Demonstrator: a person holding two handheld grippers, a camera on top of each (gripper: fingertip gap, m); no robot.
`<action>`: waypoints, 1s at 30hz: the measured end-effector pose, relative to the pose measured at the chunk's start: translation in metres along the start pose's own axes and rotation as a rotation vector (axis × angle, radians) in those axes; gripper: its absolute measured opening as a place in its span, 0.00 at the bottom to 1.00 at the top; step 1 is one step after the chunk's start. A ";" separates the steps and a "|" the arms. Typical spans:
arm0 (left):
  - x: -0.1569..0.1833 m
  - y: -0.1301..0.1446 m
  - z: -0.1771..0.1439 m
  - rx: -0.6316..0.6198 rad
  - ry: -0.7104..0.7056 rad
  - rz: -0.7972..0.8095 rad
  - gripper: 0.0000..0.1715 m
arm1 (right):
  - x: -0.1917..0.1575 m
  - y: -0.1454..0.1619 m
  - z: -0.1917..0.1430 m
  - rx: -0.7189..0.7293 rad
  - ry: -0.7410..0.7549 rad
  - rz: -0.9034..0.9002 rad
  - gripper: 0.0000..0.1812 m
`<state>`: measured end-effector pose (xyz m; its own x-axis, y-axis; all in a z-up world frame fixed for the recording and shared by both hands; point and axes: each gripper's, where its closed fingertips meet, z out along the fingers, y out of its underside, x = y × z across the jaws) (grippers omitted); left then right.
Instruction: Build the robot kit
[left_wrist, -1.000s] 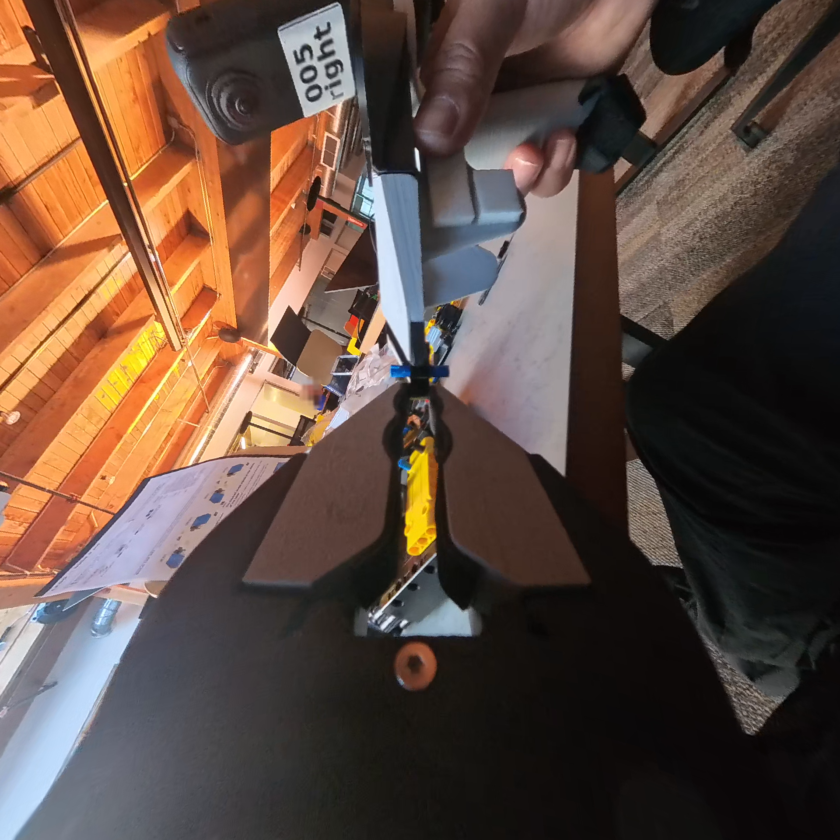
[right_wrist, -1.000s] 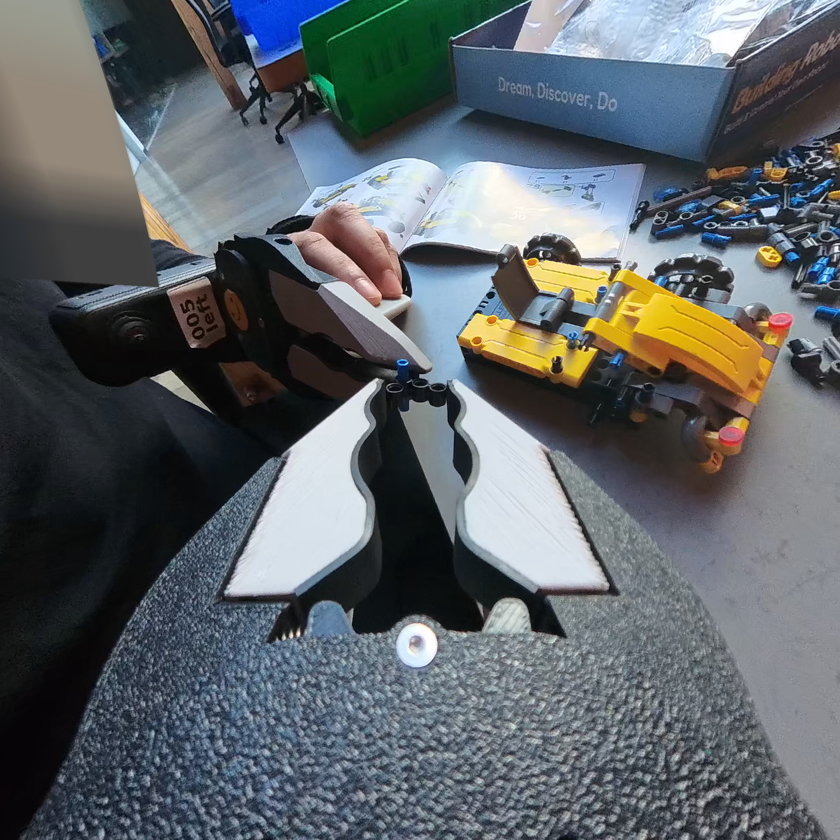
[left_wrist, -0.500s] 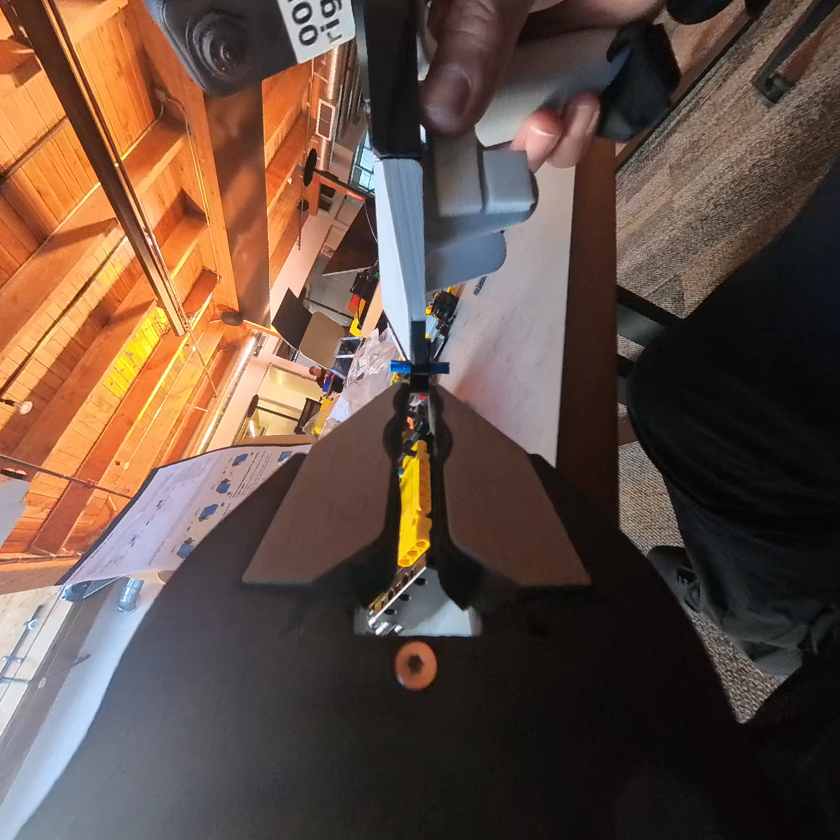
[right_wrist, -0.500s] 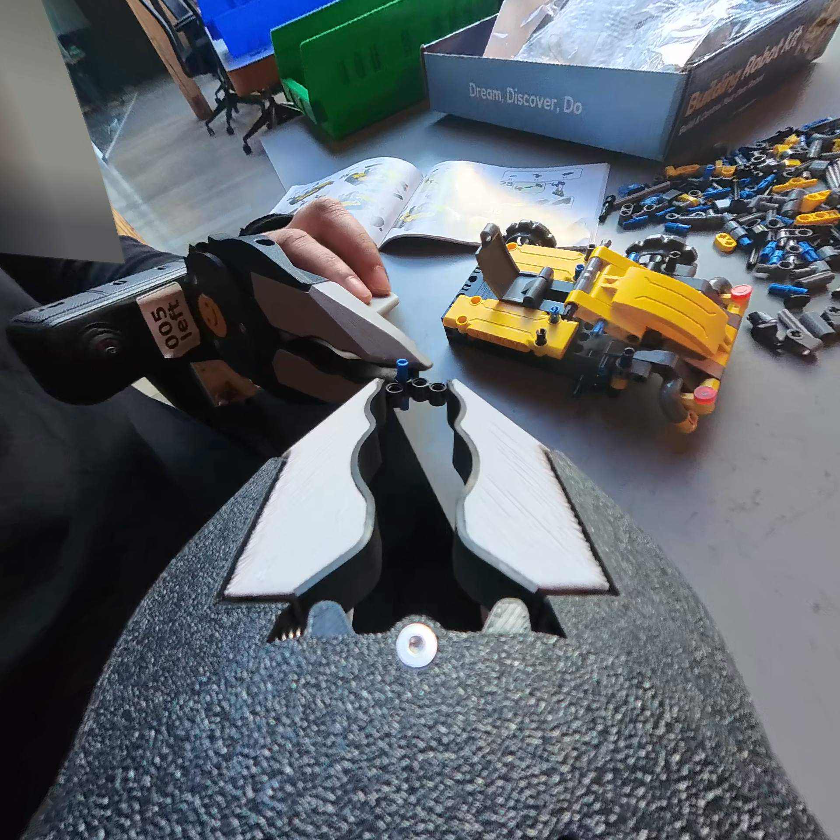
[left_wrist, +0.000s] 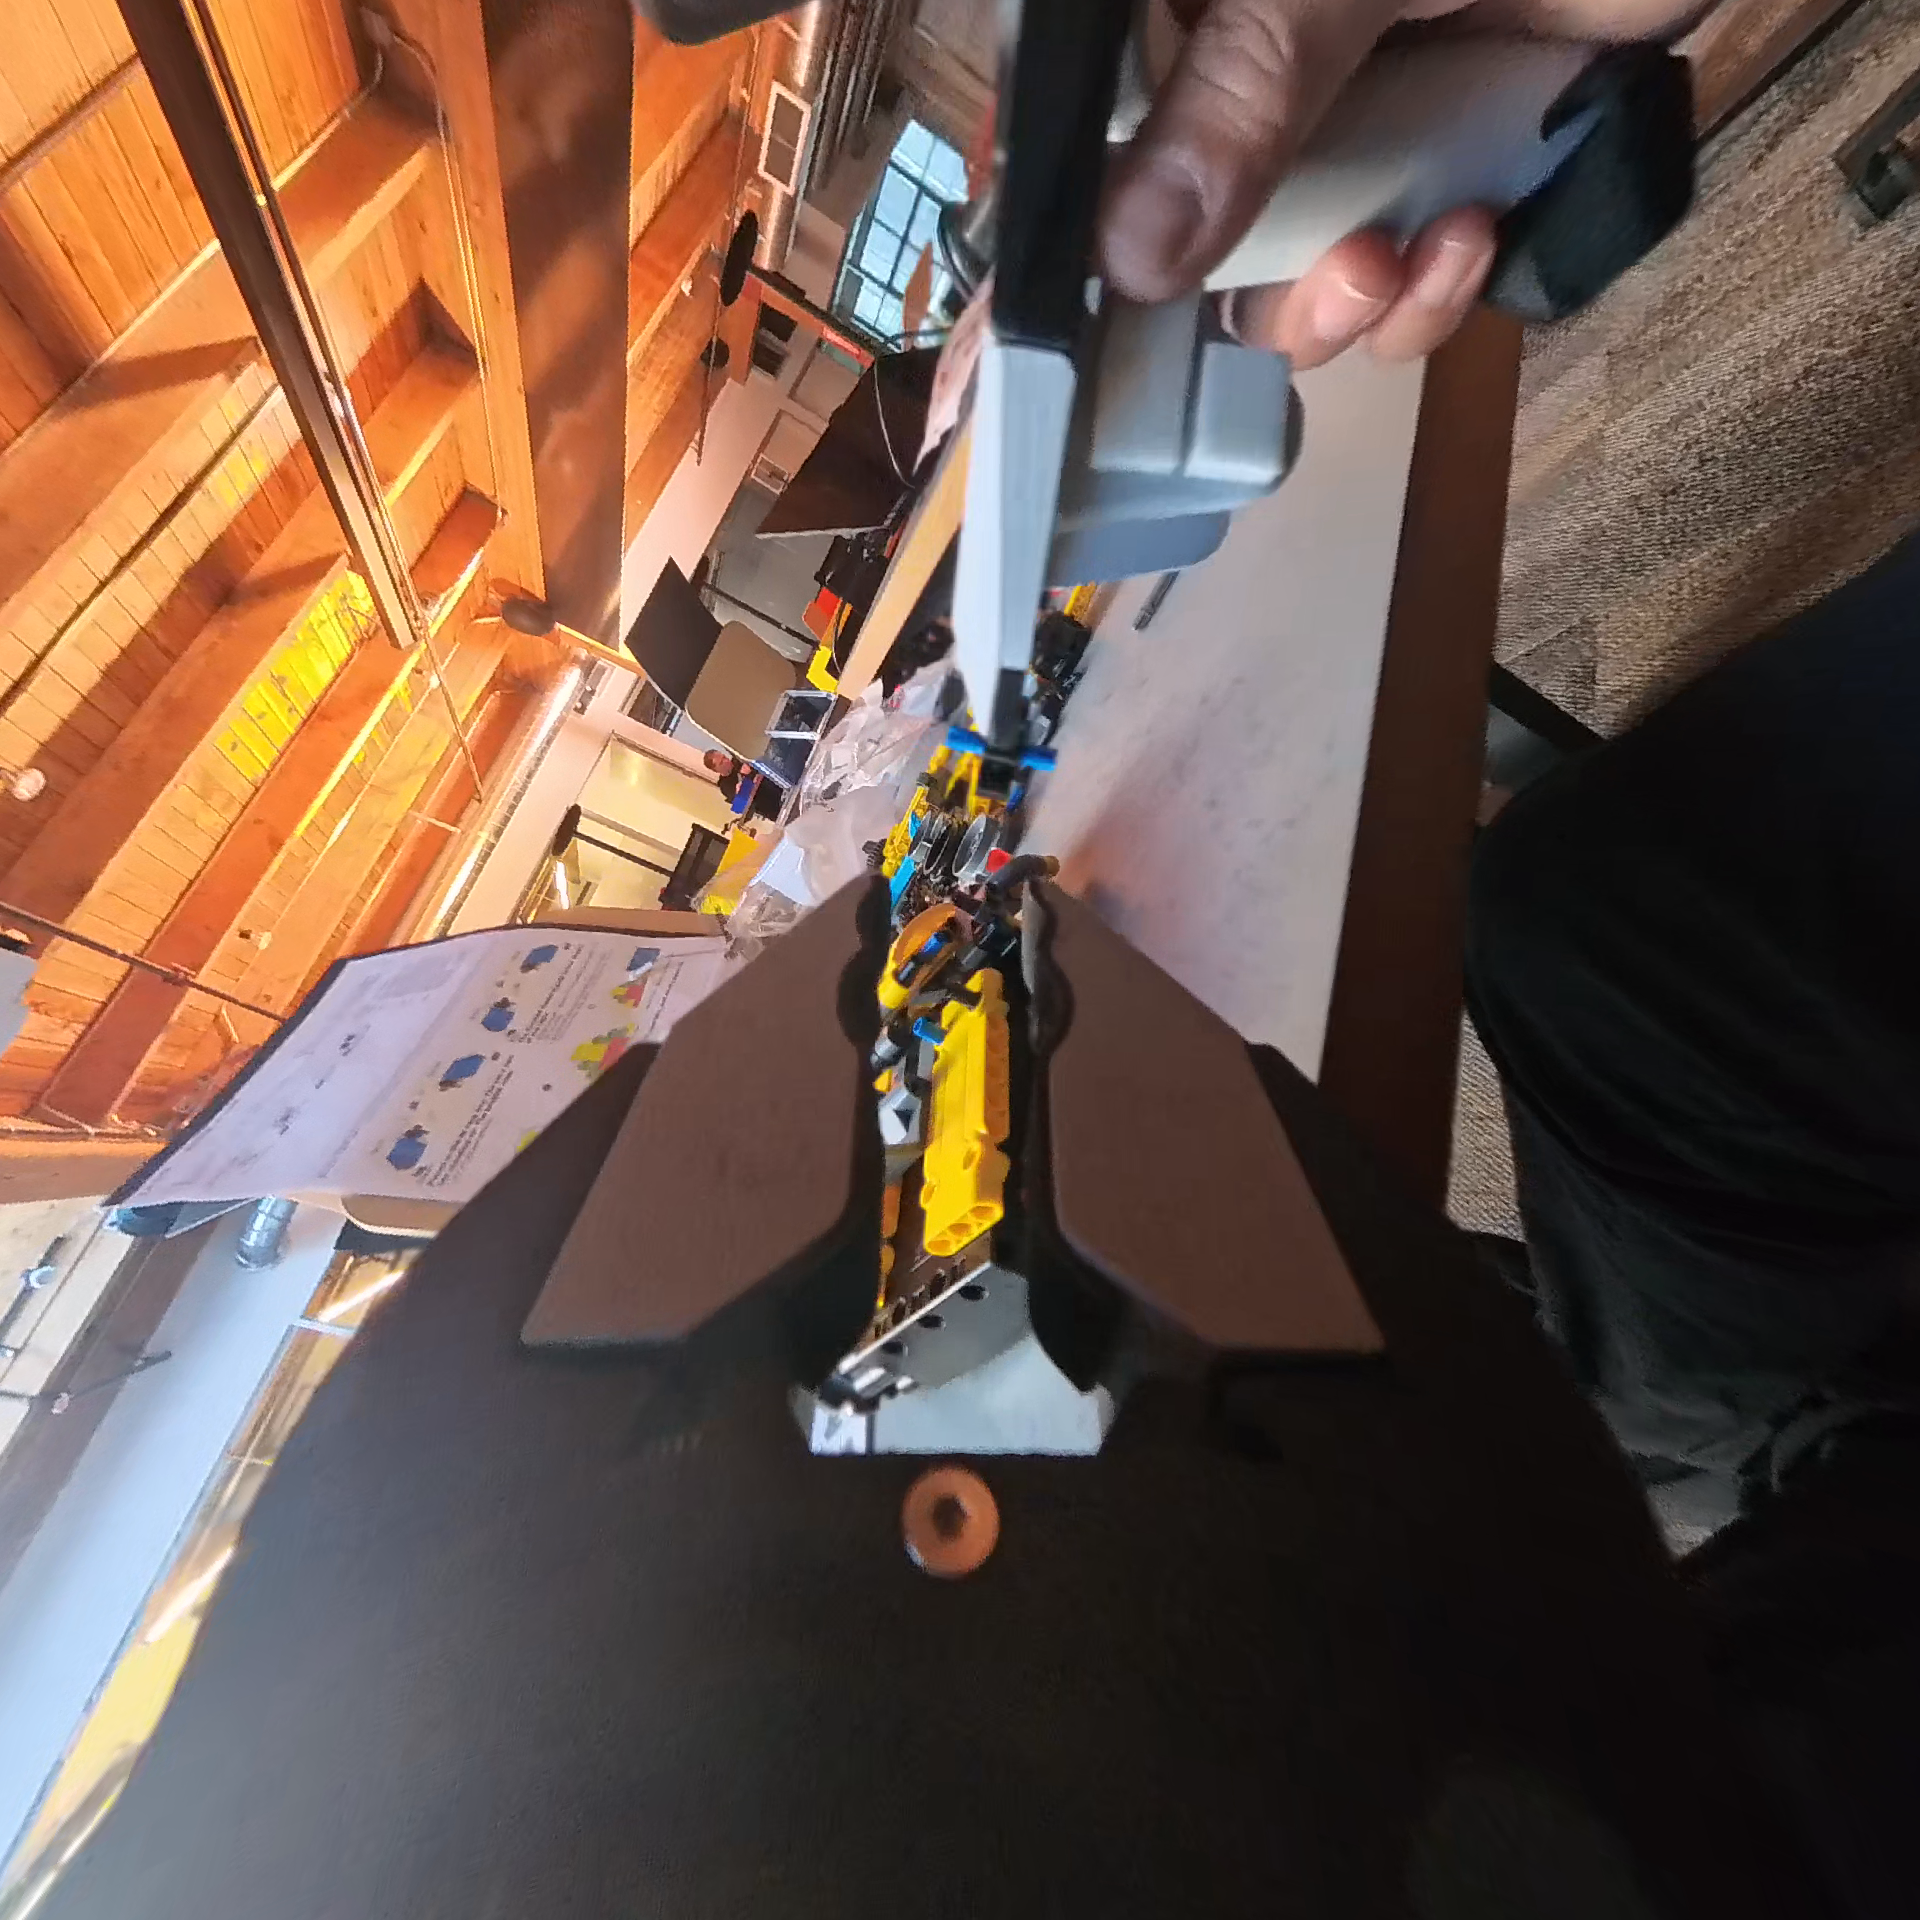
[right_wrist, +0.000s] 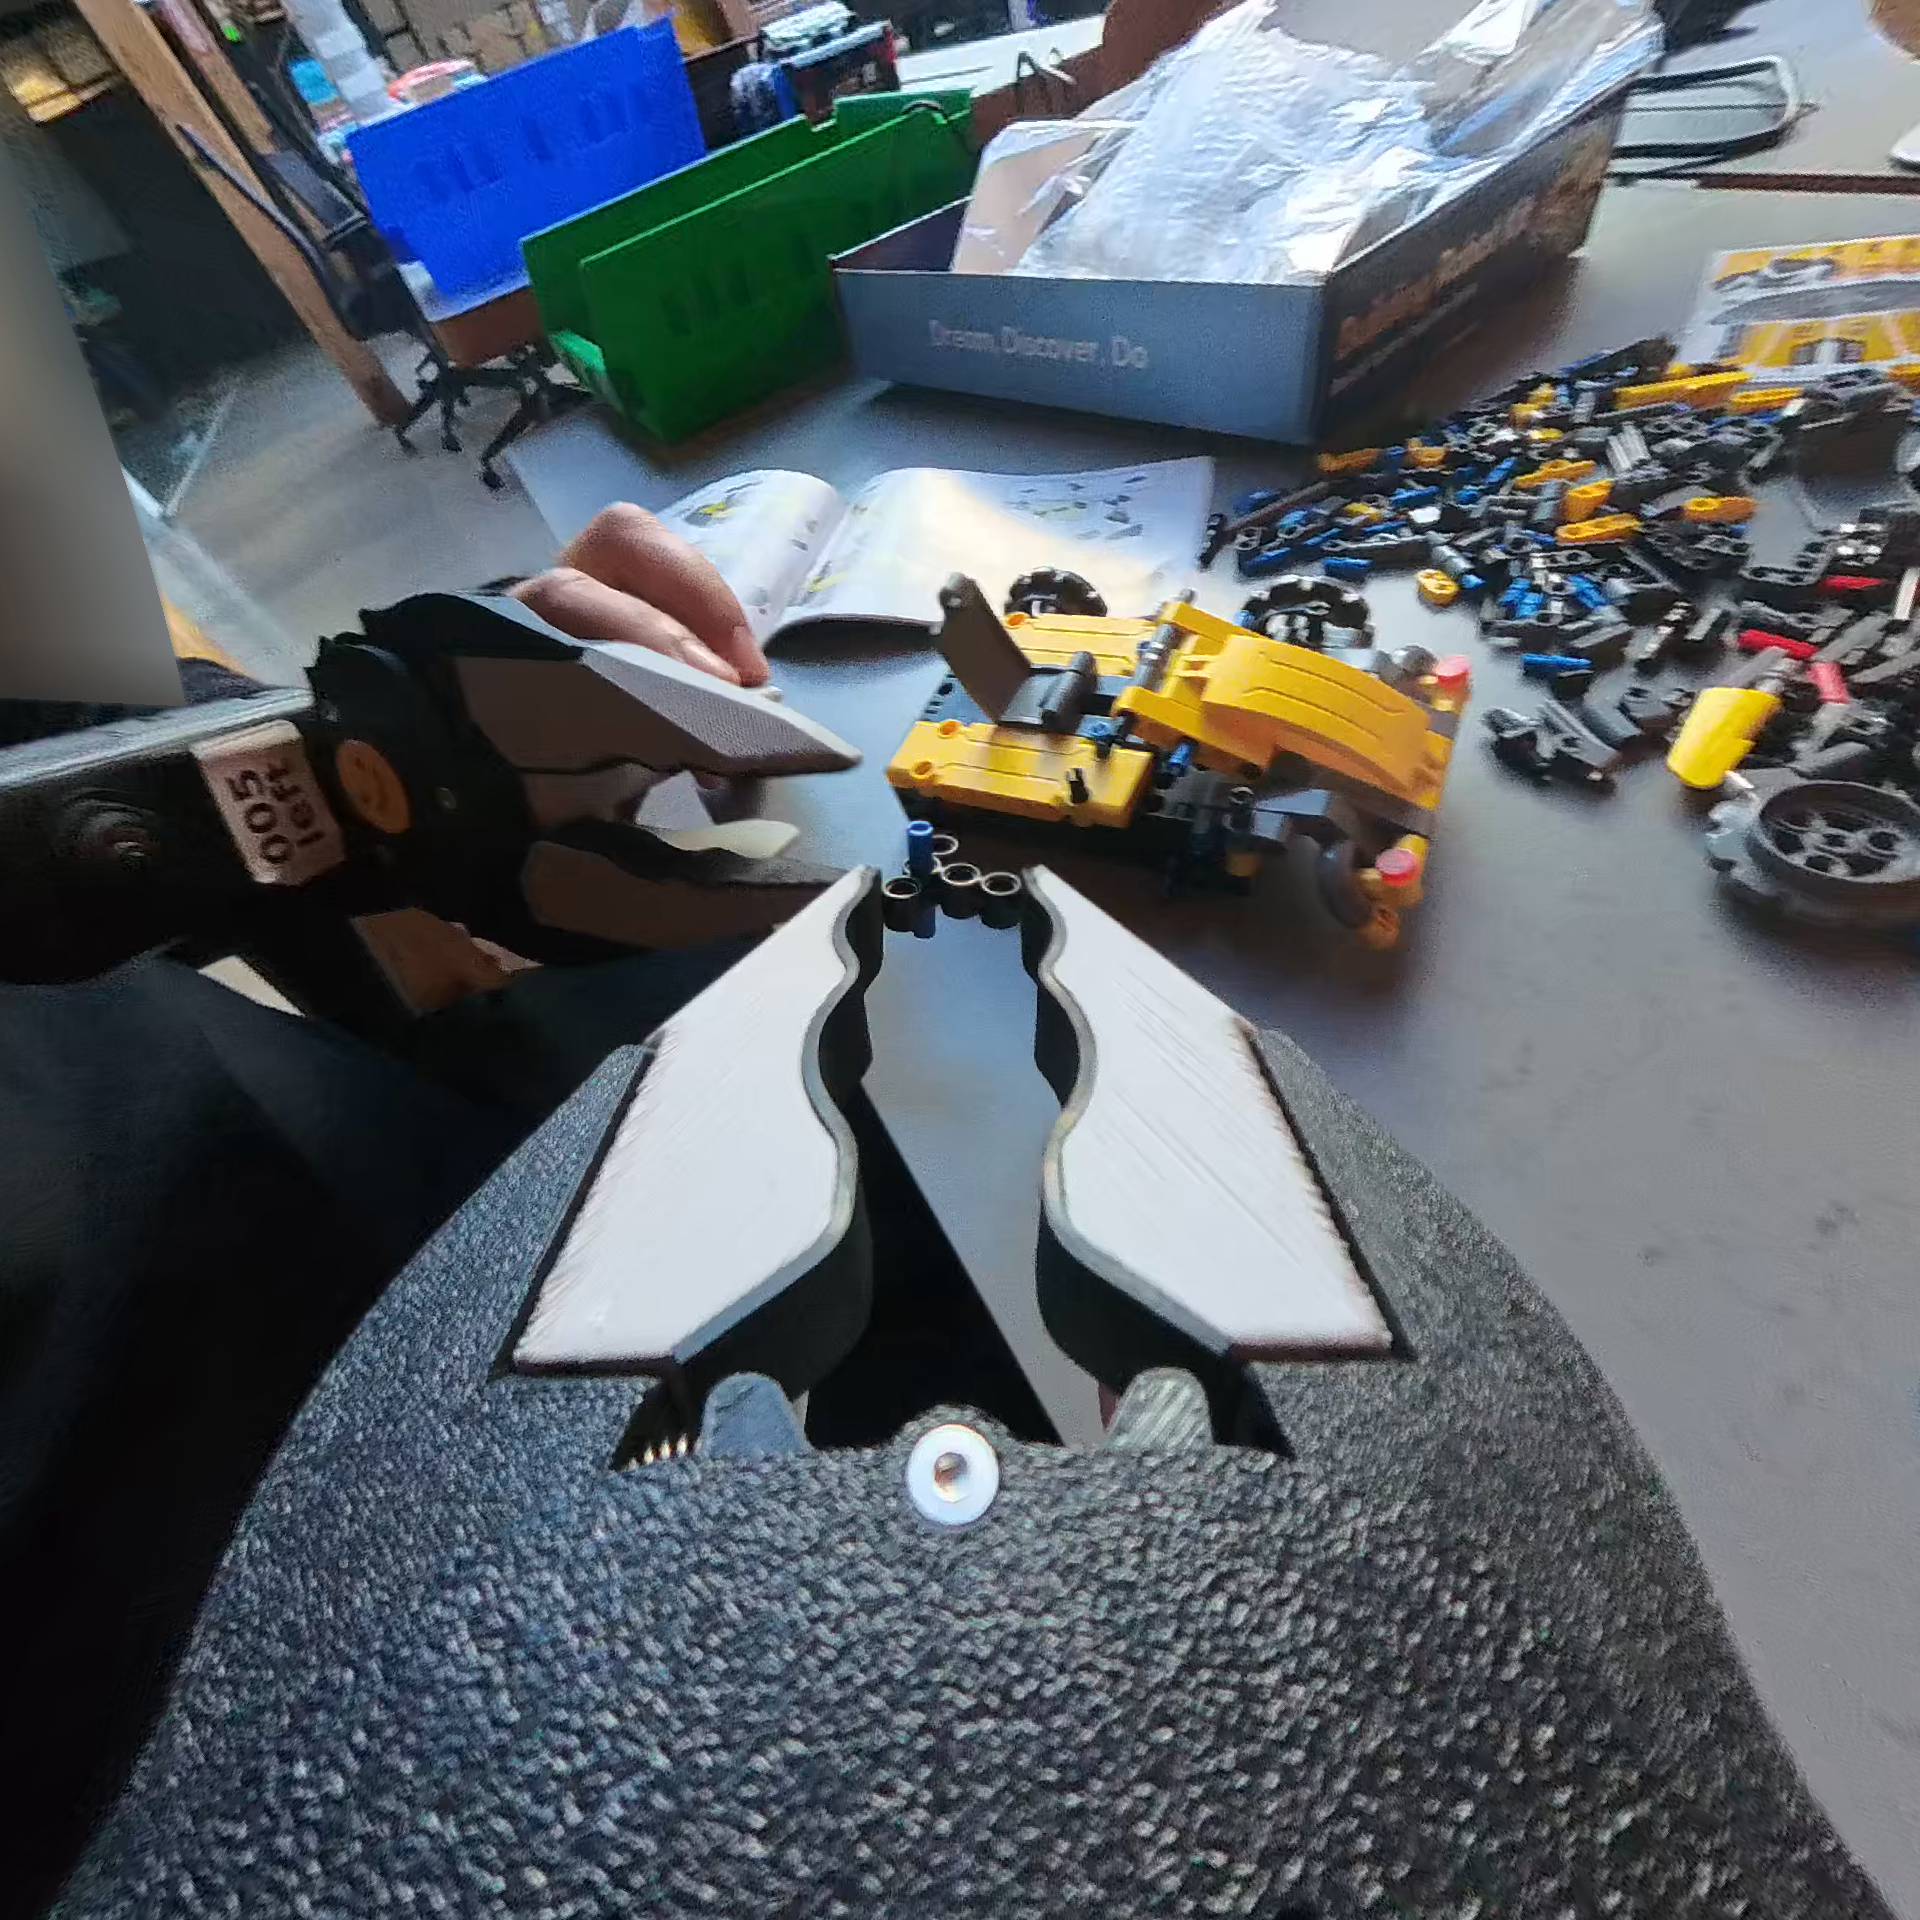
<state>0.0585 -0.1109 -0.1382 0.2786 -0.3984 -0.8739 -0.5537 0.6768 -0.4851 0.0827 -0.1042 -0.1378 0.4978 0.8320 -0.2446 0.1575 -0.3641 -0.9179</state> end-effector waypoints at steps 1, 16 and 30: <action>0.000 0.000 0.000 -0.003 0.000 -0.007 0.13 | 0.006 0.002 -0.001 0.002 0.028 0.001 0.14; -0.004 0.005 -0.001 -0.052 0.065 -0.154 0.12 | 0.046 0.038 0.007 -0.108 0.291 -0.107 0.14; 0.019 0.013 0.003 -0.169 0.258 -0.239 0.15 | 0.042 0.050 0.000 -0.252 0.302 -0.126 0.16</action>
<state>0.0587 -0.1082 -0.1614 0.2211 -0.6899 -0.6893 -0.6244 0.4428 -0.6435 0.1112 -0.0871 -0.1941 0.6831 0.7303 0.0014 0.4184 -0.3898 -0.8204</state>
